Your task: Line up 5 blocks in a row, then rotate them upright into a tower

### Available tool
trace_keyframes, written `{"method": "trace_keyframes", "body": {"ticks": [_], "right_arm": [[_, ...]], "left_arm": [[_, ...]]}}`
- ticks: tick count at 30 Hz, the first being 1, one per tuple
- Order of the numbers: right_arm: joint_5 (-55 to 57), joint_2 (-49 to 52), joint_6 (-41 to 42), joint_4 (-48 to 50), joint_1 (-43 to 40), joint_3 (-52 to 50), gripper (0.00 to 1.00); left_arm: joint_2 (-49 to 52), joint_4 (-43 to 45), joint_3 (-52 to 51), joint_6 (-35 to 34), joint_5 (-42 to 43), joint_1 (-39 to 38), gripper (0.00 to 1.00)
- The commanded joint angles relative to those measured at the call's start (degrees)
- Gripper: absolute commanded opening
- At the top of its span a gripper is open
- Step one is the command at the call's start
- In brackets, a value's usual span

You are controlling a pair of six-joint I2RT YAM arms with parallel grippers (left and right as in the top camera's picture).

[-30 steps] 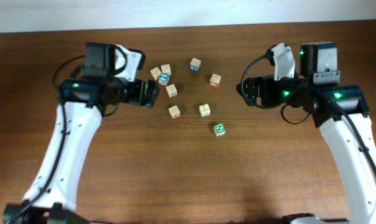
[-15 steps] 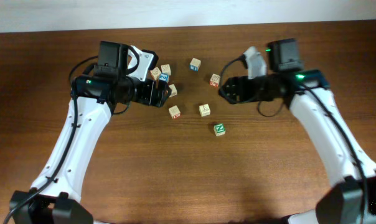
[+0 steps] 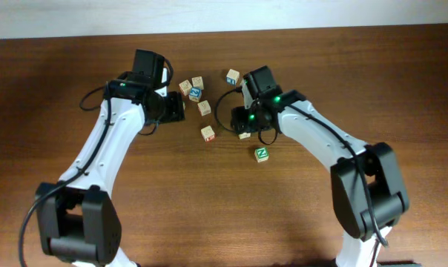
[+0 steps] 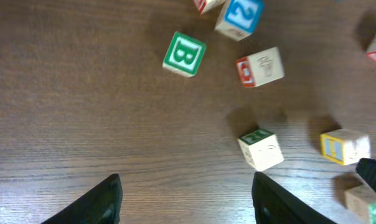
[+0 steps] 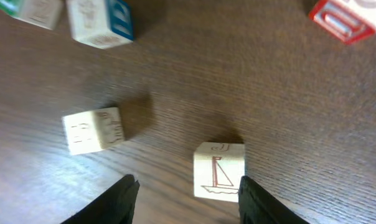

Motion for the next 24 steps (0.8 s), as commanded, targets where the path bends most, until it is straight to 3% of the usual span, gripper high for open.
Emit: {"method": "trace_keyframes", "body": {"ticks": [1, 3, 6, 24], "right_arm": [[4.55, 2.12, 0.68, 0.2, 0.42, 1.01, 0.47], [7.37, 2.84, 0.48, 0.2, 0.59, 1.01, 0.41], [7.61, 3.65, 0.07, 0.24, 0.57, 1.01, 0.39], [-0.98, 4.63, -3.8, -1.99, 0.68, 1.01, 0.38]], "left_arm": [[1.36, -0.48, 1.29, -0.87, -1.46, 0.26, 0.65], [1.36, -0.44, 1.29, -0.87, -1.46, 0.26, 0.64], [1.36, -0.5, 1.31, -0.87, -1.46, 0.26, 0.65], [1.36, -0.46, 1.31, -0.87, -1.44, 0.26, 0.69]]}}
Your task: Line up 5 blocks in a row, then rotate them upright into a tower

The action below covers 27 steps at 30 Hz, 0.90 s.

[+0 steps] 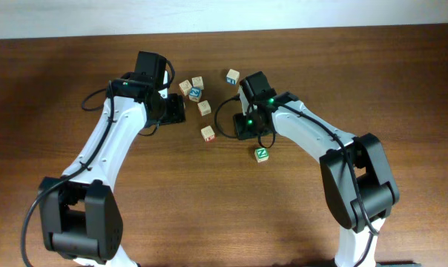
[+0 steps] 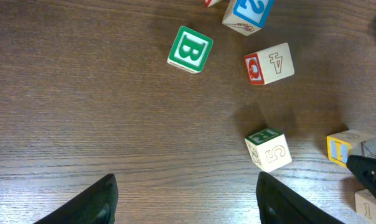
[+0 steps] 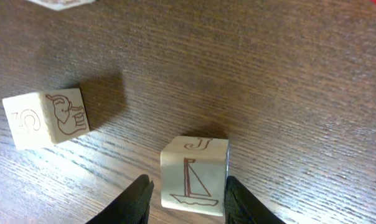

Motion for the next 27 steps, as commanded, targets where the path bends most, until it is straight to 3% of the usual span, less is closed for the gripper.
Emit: {"method": "trace_keyframes", "body": {"ticks": [1, 6, 15, 18, 22, 24, 27], "right_arm": [[-1.66, 0.96, -0.52, -1.03, 0.46, 0.68, 0.35], [-2.54, 0.96, 2.23, -1.62, 0.68, 0.68, 0.3], [-2.34, 0.96, 2.34, -0.31, 3.08, 0.72, 0.31], [-2.56, 0.9, 2.32, -1.75, 3.04, 4.28, 0.42], [-2.29, 0.9, 1.95, -6.64, 2.99, 11.52, 0.45], [0.04, 0.9, 8.57, -15.3, 1.75, 15.19, 0.46], [0.02, 0.85, 10.95, -28.39, -0.96, 19.82, 0.46]], "left_arm": [[0.31, -0.11, 1.22, -0.76, -0.76, 0.26, 0.69], [0.31, -0.33, 1.2, -0.76, -0.74, 0.26, 0.69], [0.31, -1.49, 1.22, -0.76, -0.57, 0.26, 0.7], [0.28, -1.53, 1.53, 0.09, -0.52, 0.76, 0.7], [0.28, -6.19, 7.32, 3.74, 4.15, 4.61, 0.72], [0.28, -7.76, 9.11, 5.97, 8.24, 6.25, 0.71], [0.31, -8.24, 8.9, 5.97, 8.63, 6.49, 0.73]]}}
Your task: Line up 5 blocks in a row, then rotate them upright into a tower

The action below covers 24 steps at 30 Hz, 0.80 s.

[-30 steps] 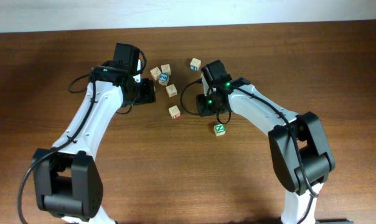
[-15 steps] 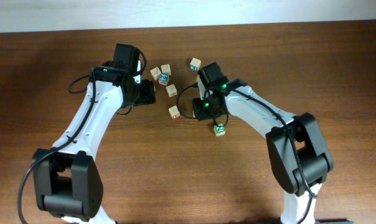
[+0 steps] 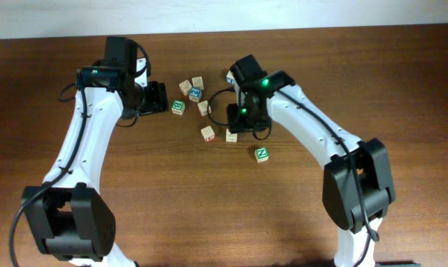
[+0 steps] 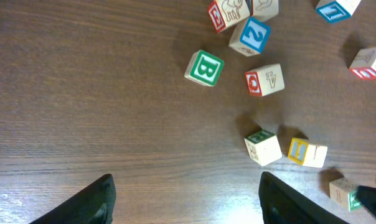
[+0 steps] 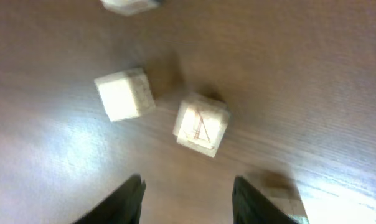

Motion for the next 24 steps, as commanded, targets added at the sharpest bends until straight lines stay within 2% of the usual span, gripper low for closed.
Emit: {"method": "trace_keyframes", "body": {"ticks": [1, 3, 6, 8, 15, 16, 20, 24], "right_arm": [[1.51, 0.39, 3.74, -10.47, -3.41, 4.39, 0.49], [1.55, 0.68, 0.92, -14.78, -3.76, 3.54, 0.54], [3.93, 0.72, 0.94, -14.71, -3.13, -1.31, 0.55], [4.59, 0.72, 0.9, -13.0, -3.1, -4.74, 0.55], [4.11, 0.72, -7.8, -3.43, -2.6, -13.27, 0.54], [4.2, 0.72, -8.24, -2.93, -2.6, -13.27, 0.51], [4.17, 0.72, -8.55, -1.4, -2.64, -13.27, 0.26], [4.11, 0.72, -7.43, 0.85, -2.67, -13.25, 0.19]], "left_arm": [[0.31, -0.28, 0.72, 1.84, 2.56, -0.04, 0.74], [0.31, 0.57, 0.7, 1.81, 2.38, -0.04, 0.76], [0.31, 1.79, 0.7, 1.79, 2.36, -0.02, 0.79], [0.31, 2.05, 0.7, 1.79, 2.38, -0.04, 0.8], [0.31, 2.27, 0.7, 1.55, 2.4, -0.04, 0.8], [0.31, 2.27, 0.7, 1.36, 2.4, -0.04, 0.8], [0.31, 2.27, 0.7, 1.36, 2.4, -0.04, 0.8], [0.31, 2.29, 0.7, 1.36, 2.4, -0.04, 0.81]]}}
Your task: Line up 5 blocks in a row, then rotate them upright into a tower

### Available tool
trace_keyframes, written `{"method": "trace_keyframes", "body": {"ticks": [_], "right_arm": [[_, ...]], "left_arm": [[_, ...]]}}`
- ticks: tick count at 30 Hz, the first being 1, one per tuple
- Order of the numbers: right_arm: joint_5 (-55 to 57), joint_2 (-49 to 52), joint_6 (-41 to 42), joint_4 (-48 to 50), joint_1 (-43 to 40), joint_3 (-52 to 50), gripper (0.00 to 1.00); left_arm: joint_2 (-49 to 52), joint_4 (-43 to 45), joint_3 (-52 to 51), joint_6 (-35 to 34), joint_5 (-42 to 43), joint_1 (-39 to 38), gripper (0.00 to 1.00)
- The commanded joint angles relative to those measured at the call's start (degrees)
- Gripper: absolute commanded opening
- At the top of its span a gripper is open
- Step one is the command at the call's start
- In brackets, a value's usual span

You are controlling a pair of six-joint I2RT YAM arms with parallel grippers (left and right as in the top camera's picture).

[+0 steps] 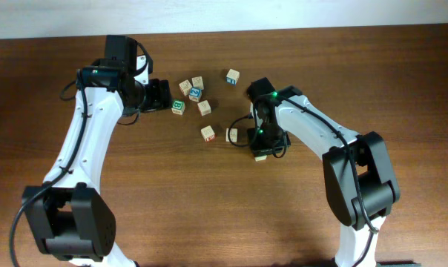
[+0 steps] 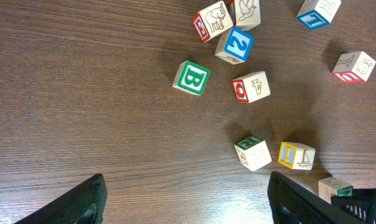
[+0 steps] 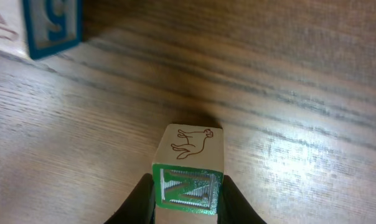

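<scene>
The green N block [image 3: 188, 180] sits on the table between my right gripper's [image 3: 188, 202] fingers, which press on both its sides; in the overhead view the right gripper [image 1: 261, 144] covers most of that block [image 1: 261, 155]. My left gripper [image 2: 185, 199] is open and empty over bare table, left of the cluster [image 1: 159, 95]. Loose blocks lie ahead of it: green B [image 2: 192, 78], blue 2 [image 2: 235, 45], red-sided 4 [image 2: 251, 86], a green-topped block [image 2: 253, 153] and the yellow sailboat block [image 2: 296, 155].
More blocks lie at the back of the cluster: an elephant block [image 2: 212, 20], a blue-sided one [image 1: 232, 76] and a red Q block [image 2: 353, 66]. A blue-edged block corner [image 3: 51, 25] lies just beyond the N block. The brown table [image 1: 172, 193] is wooden.
My right gripper has gone from open above the sailboat block to the green N block nearer the front and is shut on it. The left gripper has hardly moved.
First my right gripper stood open around the sailboat block and my left gripper was low by the green B block. Then the right fingers were closer on the sailboat block. Later that block lay shifted left and turned, both grippers off it. Now the right holds the N block.
</scene>
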Motion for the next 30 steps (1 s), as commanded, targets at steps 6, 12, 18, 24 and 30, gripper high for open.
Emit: {"method": "trace_keyframes", "body": {"ticks": [6, 12, 18, 24, 30], "right_arm": [[0.7, 0.33, 3.8, 11.39, 0.39, -0.39, 0.21], [0.46, 0.33, 6.78, 15.26, 0.42, -0.42, 0.21], [-2.78, 0.33, 7.78, 15.34, 0.42, -0.42, 0.22], [-3.63, 0.33, 7.8, 15.37, 0.42, -0.42, 0.5], [-5.07, 0.31, 6.38, 8.94, -0.52, 9.07, 0.51]], "left_arm": [[0.31, 0.09, 0.72, 0.5, 0.85, -0.07, 0.81], [0.31, 0.04, 0.72, 0.28, 1.05, -0.07, 0.81], [0.31, 0.07, 0.72, 0.28, 1.05, -0.07, 0.81], [0.31, 0.04, 0.72, 0.28, 1.05, -0.07, 0.81], [0.31, 0.07, 0.72, 0.28, 1.05, -0.07, 0.82]]}}
